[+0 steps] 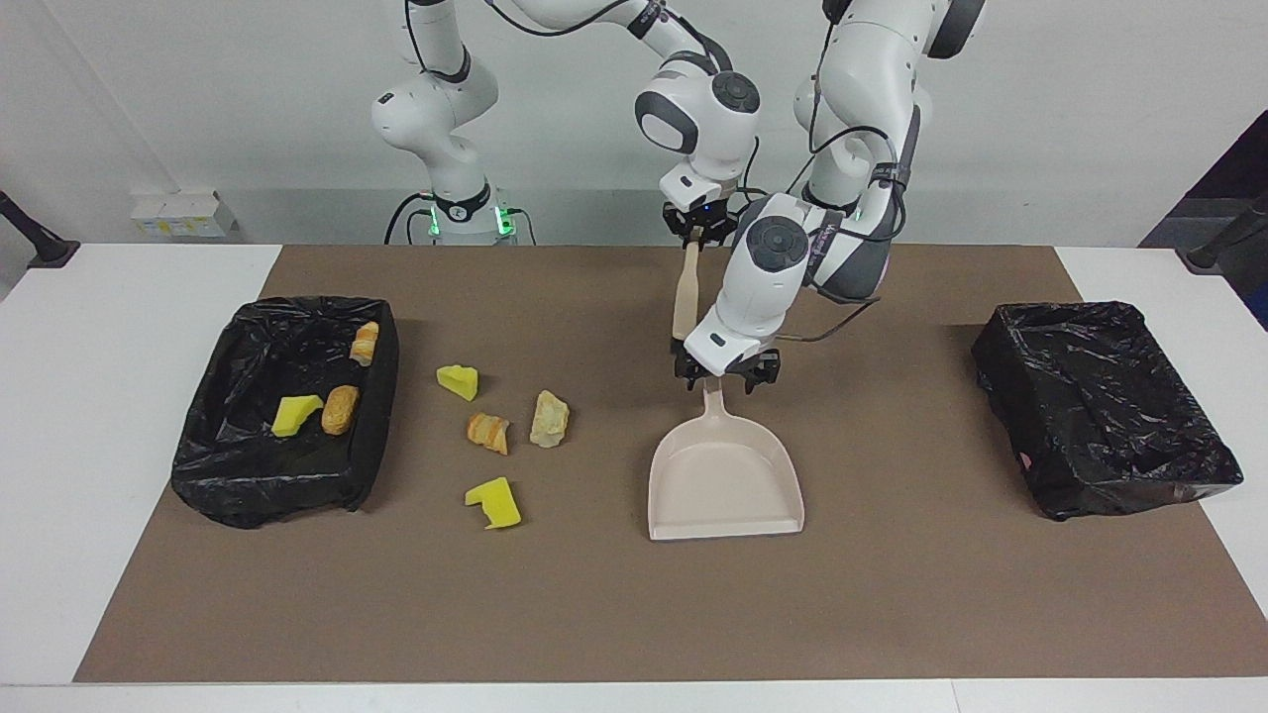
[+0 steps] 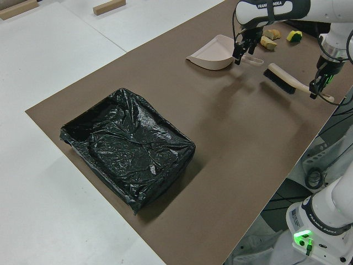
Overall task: Sweep and dump trash in bin
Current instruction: 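Grasp the dustpan with the left gripper while the right gripper takes the brush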
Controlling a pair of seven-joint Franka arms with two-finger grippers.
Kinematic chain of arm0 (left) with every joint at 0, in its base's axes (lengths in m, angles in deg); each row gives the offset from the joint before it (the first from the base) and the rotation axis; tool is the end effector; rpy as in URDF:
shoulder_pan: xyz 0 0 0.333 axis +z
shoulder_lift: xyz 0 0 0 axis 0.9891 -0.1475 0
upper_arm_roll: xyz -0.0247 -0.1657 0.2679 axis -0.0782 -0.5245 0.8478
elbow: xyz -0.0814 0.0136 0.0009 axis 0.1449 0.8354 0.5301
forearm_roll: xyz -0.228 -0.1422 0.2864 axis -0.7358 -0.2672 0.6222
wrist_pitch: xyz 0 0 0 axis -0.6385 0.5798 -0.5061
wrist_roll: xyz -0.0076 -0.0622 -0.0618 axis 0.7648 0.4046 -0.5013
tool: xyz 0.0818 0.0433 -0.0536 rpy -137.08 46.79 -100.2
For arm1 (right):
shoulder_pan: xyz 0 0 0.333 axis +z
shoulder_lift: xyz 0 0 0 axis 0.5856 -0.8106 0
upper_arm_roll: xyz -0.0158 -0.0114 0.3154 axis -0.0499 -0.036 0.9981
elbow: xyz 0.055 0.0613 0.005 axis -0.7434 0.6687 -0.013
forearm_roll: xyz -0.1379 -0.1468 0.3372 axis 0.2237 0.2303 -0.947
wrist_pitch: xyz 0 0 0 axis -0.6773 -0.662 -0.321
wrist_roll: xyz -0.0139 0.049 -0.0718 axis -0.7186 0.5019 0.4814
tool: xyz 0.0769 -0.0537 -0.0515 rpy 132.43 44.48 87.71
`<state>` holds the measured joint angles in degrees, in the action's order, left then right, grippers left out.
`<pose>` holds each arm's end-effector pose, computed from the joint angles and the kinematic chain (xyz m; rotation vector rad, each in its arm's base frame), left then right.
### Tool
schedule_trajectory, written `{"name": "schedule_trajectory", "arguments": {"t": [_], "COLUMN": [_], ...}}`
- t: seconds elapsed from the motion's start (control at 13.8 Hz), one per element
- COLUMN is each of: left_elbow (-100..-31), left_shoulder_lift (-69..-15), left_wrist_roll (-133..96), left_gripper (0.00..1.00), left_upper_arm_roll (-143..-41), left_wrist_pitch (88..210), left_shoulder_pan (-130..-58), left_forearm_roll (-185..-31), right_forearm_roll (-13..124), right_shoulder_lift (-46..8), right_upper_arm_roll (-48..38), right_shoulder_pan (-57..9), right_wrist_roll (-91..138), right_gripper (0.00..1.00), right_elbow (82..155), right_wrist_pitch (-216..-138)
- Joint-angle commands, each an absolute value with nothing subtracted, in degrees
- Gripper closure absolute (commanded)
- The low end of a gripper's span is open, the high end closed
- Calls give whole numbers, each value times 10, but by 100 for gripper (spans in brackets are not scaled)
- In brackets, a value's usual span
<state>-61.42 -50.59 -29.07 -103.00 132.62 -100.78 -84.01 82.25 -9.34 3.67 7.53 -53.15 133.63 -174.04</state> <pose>0.5303 -0.3392 0.3596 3.0619 -0.1676 -0.0942 0.2770 0.4705 0.3732 3.0025 -0.2957 -0.2359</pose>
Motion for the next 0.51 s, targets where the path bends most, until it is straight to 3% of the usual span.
{"name": "schedule_trajectory", "arguments": {"t": [0.0,0.07,0.14,0.43], "left_elbow": [-635,-634,-634,-634], "left_shoulder_lift": [-492,-492,-492,-492], "left_wrist_roll": [-301,-300,-300,-301], "left_gripper": [15,66,100,100], "left_upper_arm_roll": [-1022,-1022,-1022,-1022], "left_wrist_pitch": [1342,1341,1339,1339], "left_shoulder_pan": [-1020,-1018,-1016,-1016], "left_forearm_roll": [-834,-834,-834,-833], "right_forearm_roll": [810,810,810,821], "right_shoulder_lift": [-6,15,30,67], "right_upper_arm_roll": [40,40,40,38], "right_shoulder_pan": [42,28,16,-38], "right_wrist_roll": [-545,-547,-555,-557], "right_gripper": [100,100,100,100], "right_elbow": [1436,1456,1469,1477], "right_wrist_pitch": [-1744,-1737,-1719,-1652]}}
